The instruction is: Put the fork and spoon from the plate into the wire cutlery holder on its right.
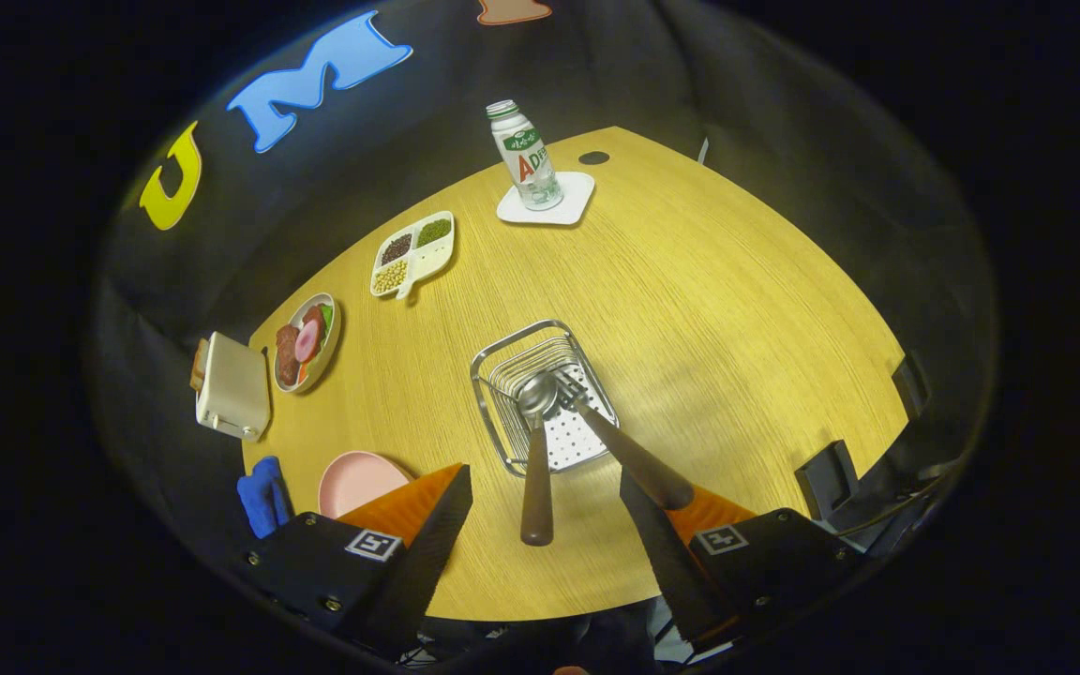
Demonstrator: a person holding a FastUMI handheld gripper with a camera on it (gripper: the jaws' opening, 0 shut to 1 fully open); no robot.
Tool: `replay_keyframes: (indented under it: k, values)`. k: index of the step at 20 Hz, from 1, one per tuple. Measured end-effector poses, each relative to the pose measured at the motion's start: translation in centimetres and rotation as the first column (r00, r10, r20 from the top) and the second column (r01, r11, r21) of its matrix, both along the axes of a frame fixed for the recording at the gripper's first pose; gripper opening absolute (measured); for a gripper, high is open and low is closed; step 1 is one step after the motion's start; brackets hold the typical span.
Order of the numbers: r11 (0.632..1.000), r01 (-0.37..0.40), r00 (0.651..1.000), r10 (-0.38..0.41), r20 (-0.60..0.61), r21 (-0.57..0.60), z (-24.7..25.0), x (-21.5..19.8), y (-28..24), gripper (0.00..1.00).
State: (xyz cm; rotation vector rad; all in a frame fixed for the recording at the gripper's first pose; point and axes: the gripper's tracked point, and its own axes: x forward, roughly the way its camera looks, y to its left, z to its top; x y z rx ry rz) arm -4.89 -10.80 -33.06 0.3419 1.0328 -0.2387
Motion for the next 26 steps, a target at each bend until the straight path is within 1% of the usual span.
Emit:
replay_keyframes:
  k: [4, 7, 9, 12, 15, 17, 19, 21, 24, 26]
  values:
    - [0.997, -0.043, 0.999, 0.044, 0.009, -0.069, 0.1, 0.2, -0.5, 0.98]
    - [0.983, -0.097, 0.994, 0.103, 0.034, -0.156, 0.4, 0.6, -0.8, 0.98]
    - [0.974, -0.12, 0.989, 0.134, 0.063, -0.191, 1.1, 1.4, -0.8, 0.98]
    - [0.964, -0.127, 0.976, 0.163, 0.141, -0.235, 2.9, 2.8, -0.7, 0.98]
    - [0.946, -0.109, 0.953, 0.187, 0.238, -0.305, 5.9, 4.0, -1.3, 0.98]
    - [0.928, -0.092, 0.924, 0.215, 0.316, -0.362, 8.6, 4.9, -1.5, 0.98]
    - [0.909, -0.079, 0.883, 0.255, 0.394, -0.41, 11.4, 5.7, -1.1, 0.98]
    - [0.894, -0.064, 0.825, 0.296, 0.48, -0.443, 14.8, 6.5, 0.0, 0.98]
    - [0.873, -0.043, 0.735, 0.357, 0.576, -0.486, 19.6, 7.5, 1.8, 0.98]
    - [0.875, -0.026, 0.686, 0.368, 0.628, -0.484, 22.3, 7.8, 2.8, 0.97]
